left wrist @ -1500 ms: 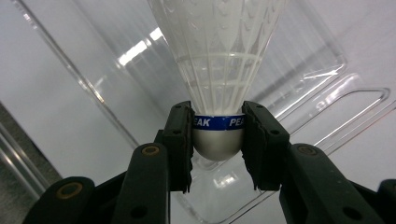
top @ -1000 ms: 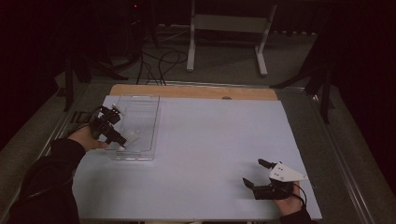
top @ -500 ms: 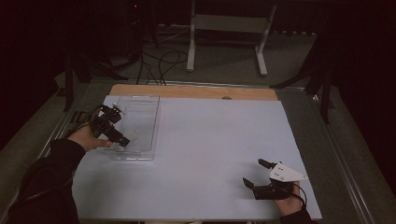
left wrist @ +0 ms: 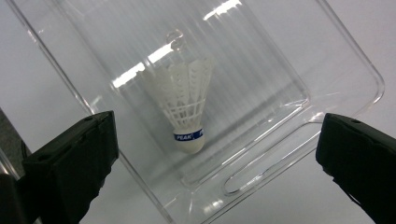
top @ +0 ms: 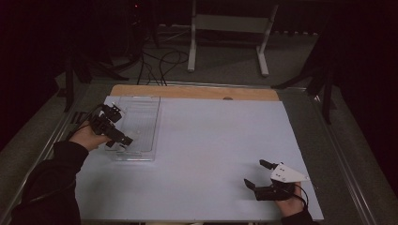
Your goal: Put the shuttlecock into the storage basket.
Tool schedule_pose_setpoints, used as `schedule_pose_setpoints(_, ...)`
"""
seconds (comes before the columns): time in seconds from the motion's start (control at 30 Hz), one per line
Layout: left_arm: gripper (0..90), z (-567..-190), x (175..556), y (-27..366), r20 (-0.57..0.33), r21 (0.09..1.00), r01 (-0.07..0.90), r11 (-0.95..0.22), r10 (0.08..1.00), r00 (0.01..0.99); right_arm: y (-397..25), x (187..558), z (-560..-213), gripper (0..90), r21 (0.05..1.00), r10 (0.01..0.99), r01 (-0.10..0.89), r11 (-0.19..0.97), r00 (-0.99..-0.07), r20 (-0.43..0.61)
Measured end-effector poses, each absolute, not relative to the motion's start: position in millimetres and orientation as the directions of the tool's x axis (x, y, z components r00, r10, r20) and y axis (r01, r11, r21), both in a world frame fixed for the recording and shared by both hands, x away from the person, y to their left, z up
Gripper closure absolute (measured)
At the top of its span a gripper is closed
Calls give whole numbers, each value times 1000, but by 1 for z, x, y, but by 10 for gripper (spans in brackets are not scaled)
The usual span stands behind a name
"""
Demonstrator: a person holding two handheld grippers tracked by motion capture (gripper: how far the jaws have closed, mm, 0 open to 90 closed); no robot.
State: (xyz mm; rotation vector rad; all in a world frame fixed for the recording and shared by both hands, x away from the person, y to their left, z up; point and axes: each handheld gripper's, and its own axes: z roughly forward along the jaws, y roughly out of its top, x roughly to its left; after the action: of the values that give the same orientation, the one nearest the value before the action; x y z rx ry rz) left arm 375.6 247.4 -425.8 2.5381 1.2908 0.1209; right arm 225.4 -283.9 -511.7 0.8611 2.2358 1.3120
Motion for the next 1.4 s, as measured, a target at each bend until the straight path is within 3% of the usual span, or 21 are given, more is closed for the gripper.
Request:
schedule_pose_setpoints(0.43,0,-428,376,245,-103,341,773,-535,796,596,-285,225,-512,95,878,687,306,367,-726,-34)
schedule_pose_setpoints(0.73,0,-419,376,243,-114,492,747,-447,818,564,-286,225,-512,95,880,689,308,362,-724,-30)
schedule_pose_setpoints(0.83,0,-419,376,241,-142,495,748,-442,808,572,-286,225,-512,95,880,687,305,366,-726,-34)
schedule_pose_setpoints(1.4,0,-433,366,227,-85,610,643,-463,769,634,-286,225,-512,95,878,689,311,363,-724,-29)
